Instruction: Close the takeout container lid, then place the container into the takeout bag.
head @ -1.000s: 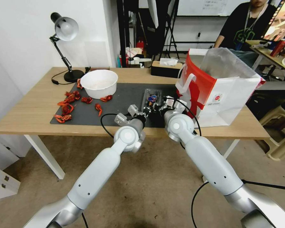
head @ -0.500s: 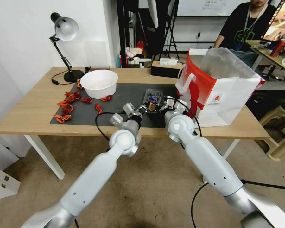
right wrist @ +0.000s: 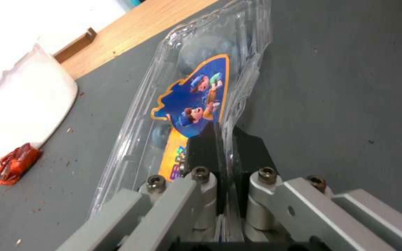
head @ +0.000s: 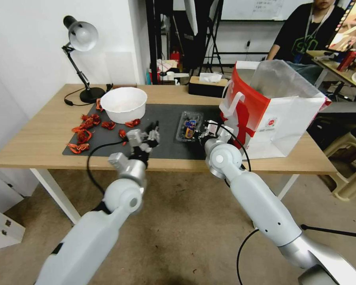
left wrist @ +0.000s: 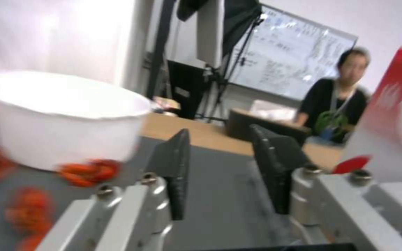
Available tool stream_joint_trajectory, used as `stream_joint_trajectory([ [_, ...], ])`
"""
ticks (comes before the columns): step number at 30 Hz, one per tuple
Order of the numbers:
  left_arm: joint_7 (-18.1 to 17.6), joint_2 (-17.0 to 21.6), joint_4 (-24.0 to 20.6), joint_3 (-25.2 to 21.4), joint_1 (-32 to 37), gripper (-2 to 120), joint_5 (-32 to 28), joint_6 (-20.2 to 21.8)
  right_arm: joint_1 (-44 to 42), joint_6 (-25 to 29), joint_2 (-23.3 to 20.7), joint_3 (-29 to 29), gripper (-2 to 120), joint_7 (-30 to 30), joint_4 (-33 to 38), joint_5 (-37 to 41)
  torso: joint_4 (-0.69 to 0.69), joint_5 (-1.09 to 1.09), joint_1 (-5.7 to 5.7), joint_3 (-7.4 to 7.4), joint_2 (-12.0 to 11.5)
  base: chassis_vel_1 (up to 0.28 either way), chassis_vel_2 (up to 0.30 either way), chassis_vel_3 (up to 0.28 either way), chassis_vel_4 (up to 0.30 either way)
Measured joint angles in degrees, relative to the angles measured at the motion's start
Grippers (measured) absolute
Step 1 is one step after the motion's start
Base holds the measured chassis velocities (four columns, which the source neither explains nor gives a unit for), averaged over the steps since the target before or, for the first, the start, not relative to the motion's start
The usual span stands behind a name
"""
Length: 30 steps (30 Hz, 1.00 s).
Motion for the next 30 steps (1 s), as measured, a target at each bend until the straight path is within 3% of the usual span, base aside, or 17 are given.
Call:
stream_joint_trajectory([
  [10,0.27,0.53,-2.20,-6.53,11.26,77,12.64,-3.13,-0.74,-0.01,-0.60,1.13,0,-0.14,0.90,-0.19,-0.02,-0.01,0.00,0.00,0.00,0.000,0.000,0.000,0.000],
  [12,0.46,0.43,-2.25,-7.47,12.54,80,13.80,-3.73,-0.80,-0.01,-0.60,1.17,0,-0.18,0.92,-0.22,0.00,0.00,0.00,0.00,0.00,0.000,0.000,0.000,0.000],
  [15,0.69,0.21,-2.68,-10.02,16.31,95,15.87,-5.44,-0.90,0.00,-0.52,1.23,0,-0.48,0.96,-0.41,-0.01,0.01,0.00,0.00,0.00,0.000,0.000,0.000,0.000],
  [30,1.37,-1.18,0.64,-13.06,26.99,100,19.04,-14.73,-0.58,0.10,0.25,1.13,0,-1.07,0.45,-0.58,0.00,0.00,0.00,0.00,0.00,0.000,0.000,0.000,0.000],
])
